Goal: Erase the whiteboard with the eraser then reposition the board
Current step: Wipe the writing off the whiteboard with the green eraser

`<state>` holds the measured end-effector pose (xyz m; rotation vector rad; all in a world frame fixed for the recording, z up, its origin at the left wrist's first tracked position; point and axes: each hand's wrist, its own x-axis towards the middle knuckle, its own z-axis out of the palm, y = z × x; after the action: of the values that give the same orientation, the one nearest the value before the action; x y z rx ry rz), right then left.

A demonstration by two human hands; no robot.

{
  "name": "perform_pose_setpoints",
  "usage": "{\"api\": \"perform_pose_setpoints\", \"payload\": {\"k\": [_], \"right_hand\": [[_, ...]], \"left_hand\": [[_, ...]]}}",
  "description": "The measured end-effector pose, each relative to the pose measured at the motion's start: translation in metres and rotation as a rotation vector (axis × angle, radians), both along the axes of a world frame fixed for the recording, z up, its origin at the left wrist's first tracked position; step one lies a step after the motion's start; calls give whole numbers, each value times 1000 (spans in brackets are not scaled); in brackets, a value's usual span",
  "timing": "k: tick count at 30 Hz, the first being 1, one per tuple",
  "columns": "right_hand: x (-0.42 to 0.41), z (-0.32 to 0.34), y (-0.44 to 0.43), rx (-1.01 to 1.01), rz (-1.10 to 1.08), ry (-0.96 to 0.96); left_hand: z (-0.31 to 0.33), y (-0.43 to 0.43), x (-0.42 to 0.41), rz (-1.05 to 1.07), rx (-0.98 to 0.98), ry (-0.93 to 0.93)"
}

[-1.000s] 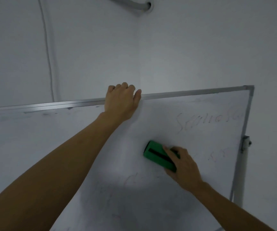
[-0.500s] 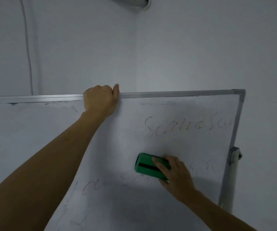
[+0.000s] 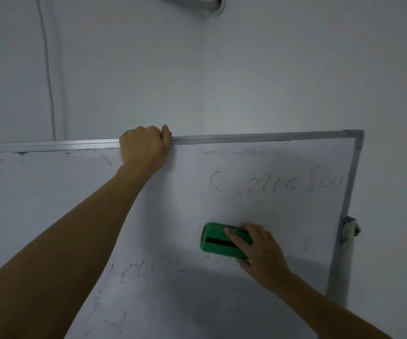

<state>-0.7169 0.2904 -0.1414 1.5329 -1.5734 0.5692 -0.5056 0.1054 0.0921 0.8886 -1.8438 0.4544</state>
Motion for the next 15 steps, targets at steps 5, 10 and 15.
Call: {"api": "perform_pose_setpoints", "payload": {"k": [5, 10, 15], "right_hand": [[-35, 77, 12, -240, -83, -145], [-24, 106, 3, -492, -192, -648], [27, 9, -16, -30, 11, -56]], "left_hand": [[1, 0, 3, 3, -1, -41], [1, 1, -1, 22, -4, -77], [1, 0, 6, 55, -3, -142]]}}
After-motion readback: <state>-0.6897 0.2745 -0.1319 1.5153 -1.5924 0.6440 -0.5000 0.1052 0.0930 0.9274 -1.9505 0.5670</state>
